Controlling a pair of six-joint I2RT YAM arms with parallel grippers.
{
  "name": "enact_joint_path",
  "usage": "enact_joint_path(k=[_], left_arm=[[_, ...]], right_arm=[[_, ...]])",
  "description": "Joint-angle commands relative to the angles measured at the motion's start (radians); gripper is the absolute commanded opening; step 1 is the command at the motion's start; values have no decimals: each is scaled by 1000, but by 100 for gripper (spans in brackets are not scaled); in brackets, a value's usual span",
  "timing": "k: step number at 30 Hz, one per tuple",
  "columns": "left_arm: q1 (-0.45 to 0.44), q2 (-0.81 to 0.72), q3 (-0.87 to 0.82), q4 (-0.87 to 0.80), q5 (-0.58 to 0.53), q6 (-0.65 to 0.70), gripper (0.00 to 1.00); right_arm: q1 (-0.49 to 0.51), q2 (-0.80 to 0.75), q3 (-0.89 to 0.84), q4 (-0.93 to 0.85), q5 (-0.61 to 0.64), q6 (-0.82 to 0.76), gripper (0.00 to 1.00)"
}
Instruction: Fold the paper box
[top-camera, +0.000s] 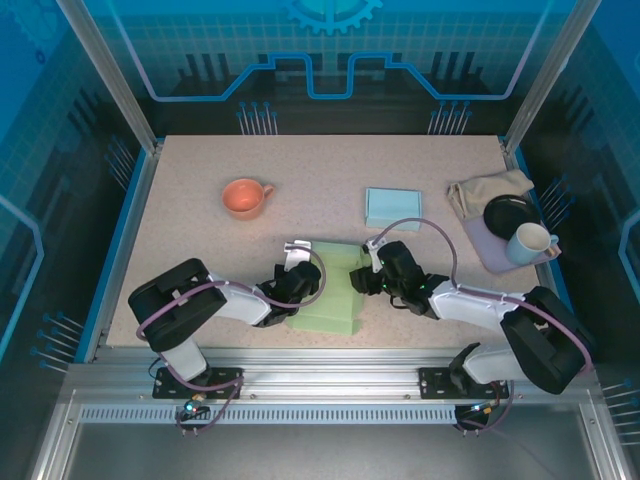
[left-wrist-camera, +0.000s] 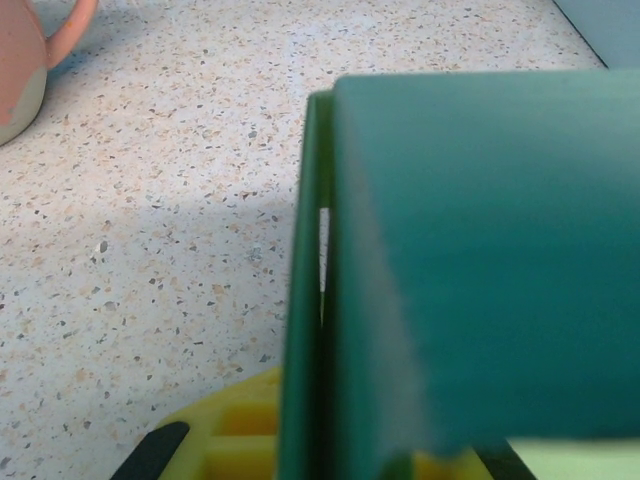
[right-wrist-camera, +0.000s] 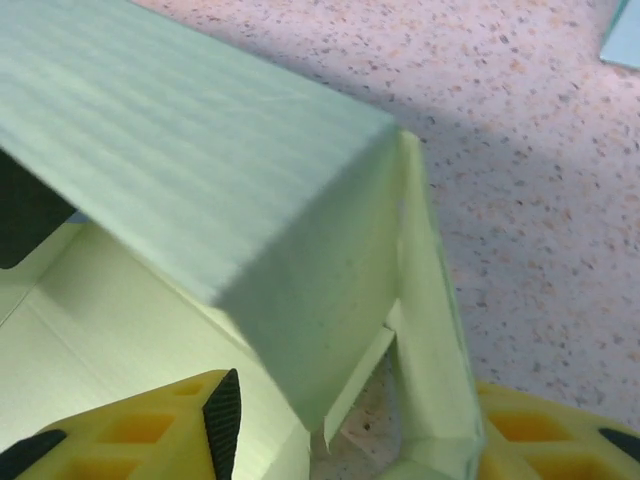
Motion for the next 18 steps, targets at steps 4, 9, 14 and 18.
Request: enact_joint_path(k=[4,9,14,18], left_arm=[[-1,1,13,7,7,7,0],[-1,-2,7,7,4,8,0],[-1,-9,4,6,1,12,0],[-1,-15,2,3,0,15,0]], right_arm=[[58,-12,23,40,-25,-52,53],[68,-111,10,-69,21,-7,57],[66,-287,-12,-278,168,26,60],[62,-423,-70,-404,381,115,63]])
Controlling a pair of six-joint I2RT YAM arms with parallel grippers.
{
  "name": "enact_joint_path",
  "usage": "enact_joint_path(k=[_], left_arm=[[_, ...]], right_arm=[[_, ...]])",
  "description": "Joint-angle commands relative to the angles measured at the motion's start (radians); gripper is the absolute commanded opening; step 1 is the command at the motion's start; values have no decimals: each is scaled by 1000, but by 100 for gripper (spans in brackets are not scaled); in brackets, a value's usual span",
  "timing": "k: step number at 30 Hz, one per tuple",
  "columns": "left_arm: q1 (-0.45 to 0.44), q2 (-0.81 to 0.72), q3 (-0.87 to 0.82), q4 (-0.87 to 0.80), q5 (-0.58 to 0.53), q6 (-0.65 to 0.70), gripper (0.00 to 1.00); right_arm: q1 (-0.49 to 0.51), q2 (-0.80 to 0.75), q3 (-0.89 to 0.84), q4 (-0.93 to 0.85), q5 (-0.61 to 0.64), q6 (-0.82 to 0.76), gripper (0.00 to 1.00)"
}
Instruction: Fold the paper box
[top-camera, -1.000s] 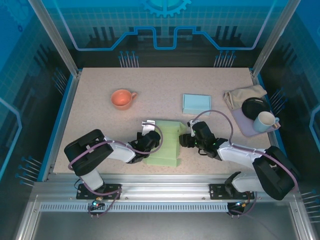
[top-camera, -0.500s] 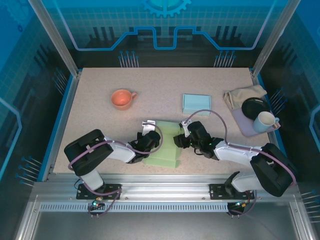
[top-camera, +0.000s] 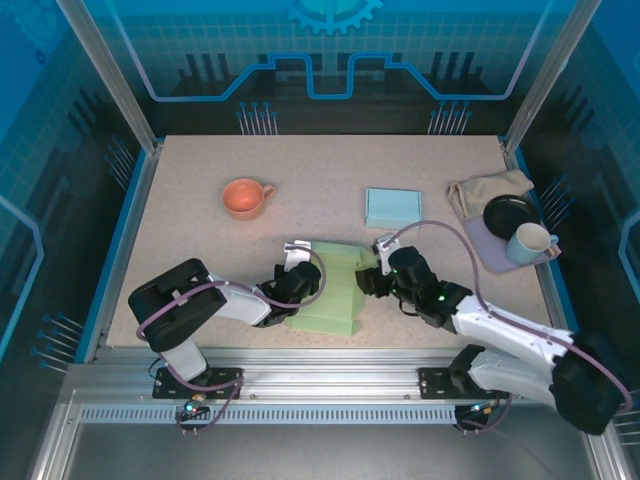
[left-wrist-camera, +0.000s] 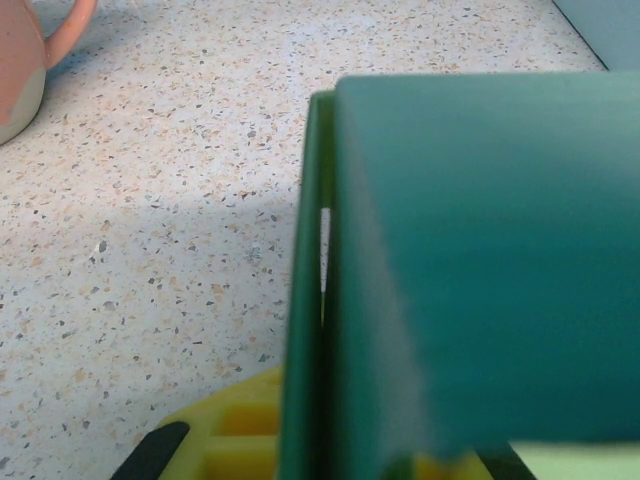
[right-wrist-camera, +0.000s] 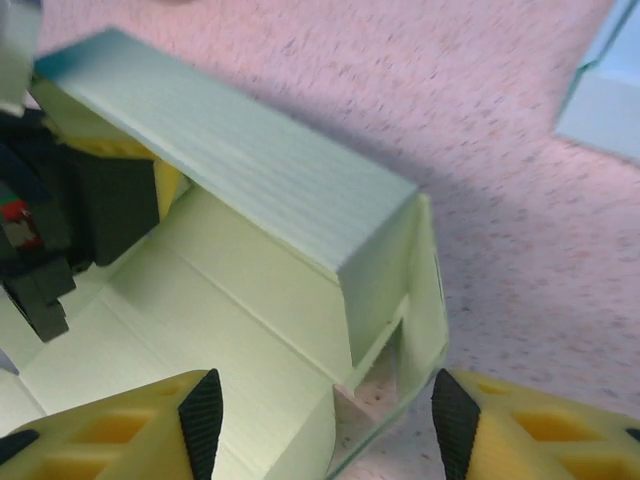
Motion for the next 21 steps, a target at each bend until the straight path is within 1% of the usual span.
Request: enact_joint_path(k=[1,5,6,8,10,12,18,21], left_arm=[[-1,-17,2,3,2,15,0],[-1,-21,2,1,5,13,0],[-1,-21,1,1,4,11,0],[-1,-22,-1,2,5,9,0],[-1,-20,0,6,4,9,0],[-2,-20,2,7,6,9,0],[-1,-18,4,5,5,9,0],[-2,-15,5,6,5,9,0]], right_arm=[[-1,-86,-69,-167,225,105,63],[-47,-178,-105,-184,263,156,65],[-73,-184,-110,-189,252,171,65],[-128,-176,-111,-182,180,176,65],[-166,-147,-107,-163,115,171,65],[-178,-108,-100,-138,66,158,65],[-179,35,-100,-14,-61,148,65],[-179,87,-81,19,-95,139,65]])
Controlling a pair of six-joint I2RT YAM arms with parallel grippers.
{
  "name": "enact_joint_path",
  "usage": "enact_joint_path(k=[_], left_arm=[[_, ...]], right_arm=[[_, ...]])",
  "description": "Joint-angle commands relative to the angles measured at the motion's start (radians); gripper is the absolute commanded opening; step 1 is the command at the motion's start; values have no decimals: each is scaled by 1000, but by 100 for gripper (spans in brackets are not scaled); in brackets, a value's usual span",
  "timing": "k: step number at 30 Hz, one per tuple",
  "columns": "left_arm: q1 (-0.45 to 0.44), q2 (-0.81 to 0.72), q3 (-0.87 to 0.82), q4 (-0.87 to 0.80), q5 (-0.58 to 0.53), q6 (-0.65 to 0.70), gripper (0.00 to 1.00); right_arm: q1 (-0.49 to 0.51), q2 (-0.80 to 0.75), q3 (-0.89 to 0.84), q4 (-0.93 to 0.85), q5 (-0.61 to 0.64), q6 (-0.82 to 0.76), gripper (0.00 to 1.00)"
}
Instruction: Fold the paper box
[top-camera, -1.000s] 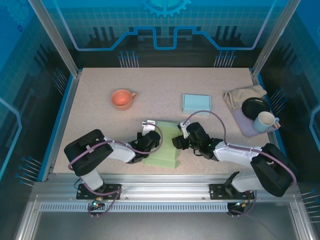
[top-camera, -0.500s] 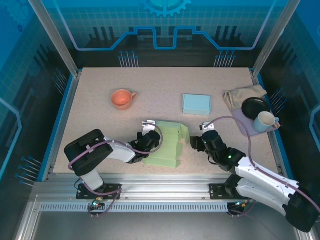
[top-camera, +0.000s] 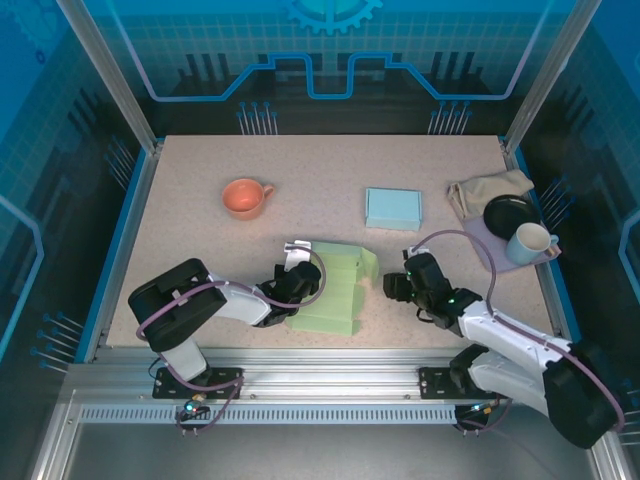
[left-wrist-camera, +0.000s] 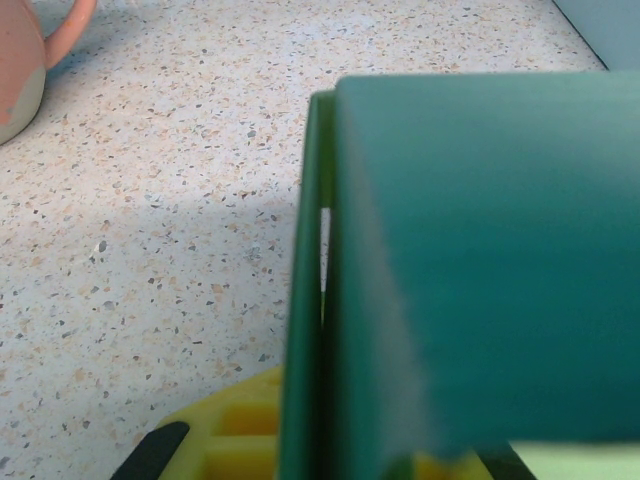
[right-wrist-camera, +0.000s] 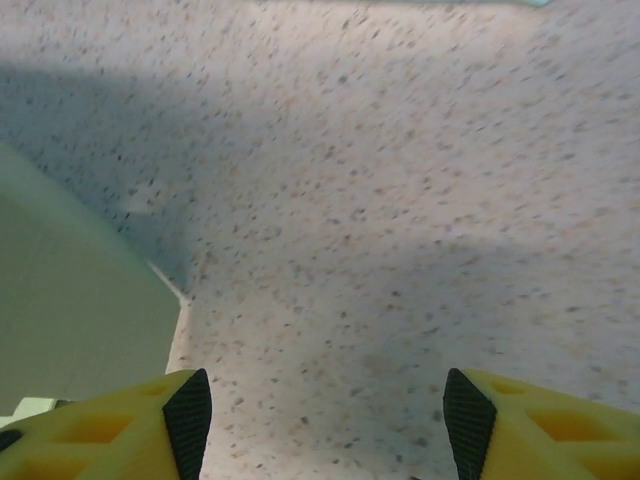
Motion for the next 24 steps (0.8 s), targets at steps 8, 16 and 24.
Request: enact_joint_path(k=[8,16,24], left_arm=[[-1,5,24,5,12,9,0],[-1,0,27,0,14,10,0],[-1,2,23,3,14,6,0]], right_arm=[[7,80,56,116,-119,-42,65],[25,114,82,133,-138,-61,65],[53,149,95,161,-142,-80,65]])
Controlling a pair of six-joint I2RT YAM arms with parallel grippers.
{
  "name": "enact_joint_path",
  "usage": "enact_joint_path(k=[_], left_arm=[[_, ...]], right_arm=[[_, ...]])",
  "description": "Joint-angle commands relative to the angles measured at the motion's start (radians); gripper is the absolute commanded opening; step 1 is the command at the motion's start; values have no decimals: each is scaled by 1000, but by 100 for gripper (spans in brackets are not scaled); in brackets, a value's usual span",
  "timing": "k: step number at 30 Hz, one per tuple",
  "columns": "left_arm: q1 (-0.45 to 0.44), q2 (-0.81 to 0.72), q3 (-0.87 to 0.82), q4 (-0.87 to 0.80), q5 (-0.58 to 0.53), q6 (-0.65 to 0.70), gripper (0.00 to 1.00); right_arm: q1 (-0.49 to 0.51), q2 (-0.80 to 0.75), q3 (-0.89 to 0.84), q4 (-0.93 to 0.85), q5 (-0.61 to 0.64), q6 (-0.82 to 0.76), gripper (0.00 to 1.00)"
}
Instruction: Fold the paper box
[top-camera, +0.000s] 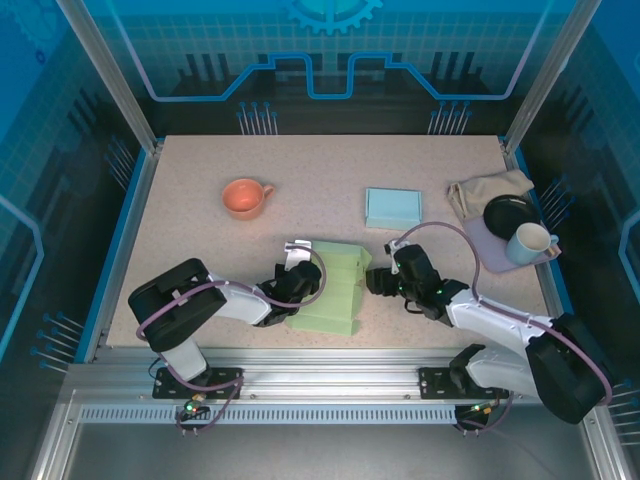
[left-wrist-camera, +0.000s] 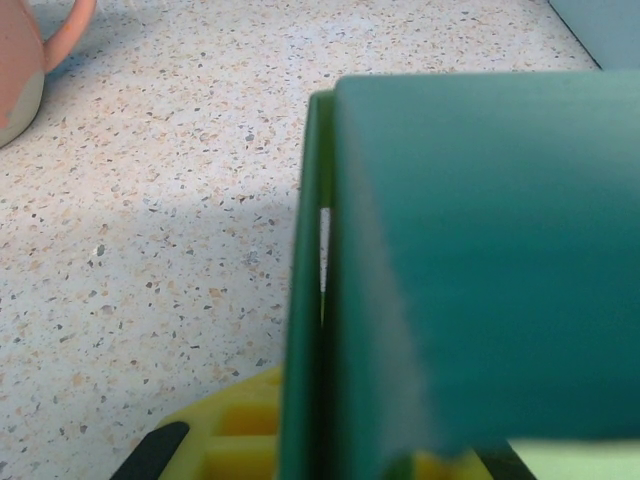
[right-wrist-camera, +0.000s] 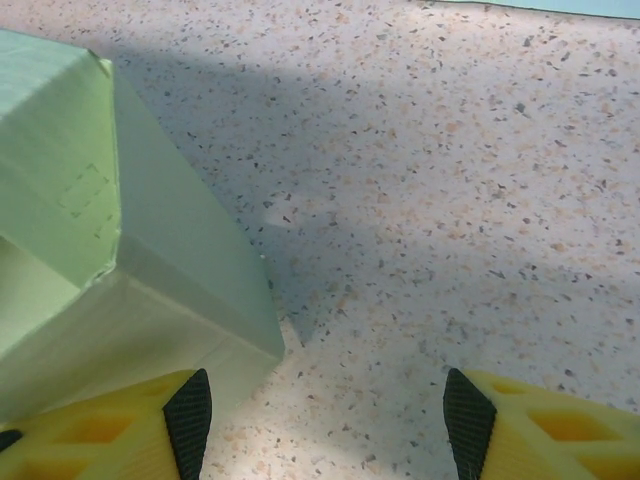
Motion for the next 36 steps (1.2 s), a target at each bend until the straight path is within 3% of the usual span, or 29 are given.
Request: enact_joint_path(k=[1,15,36], left_arm=[[-1,3,17,7,14,6,0],[-1,0,12,10,14,6,0],[-1,-28,-22,34,40,40,0]], right_arm=[[20,22,32,32,-16,-22,65],[74,80,63,66,-52,-90,66],[80,263,165,149,11,-166,64]])
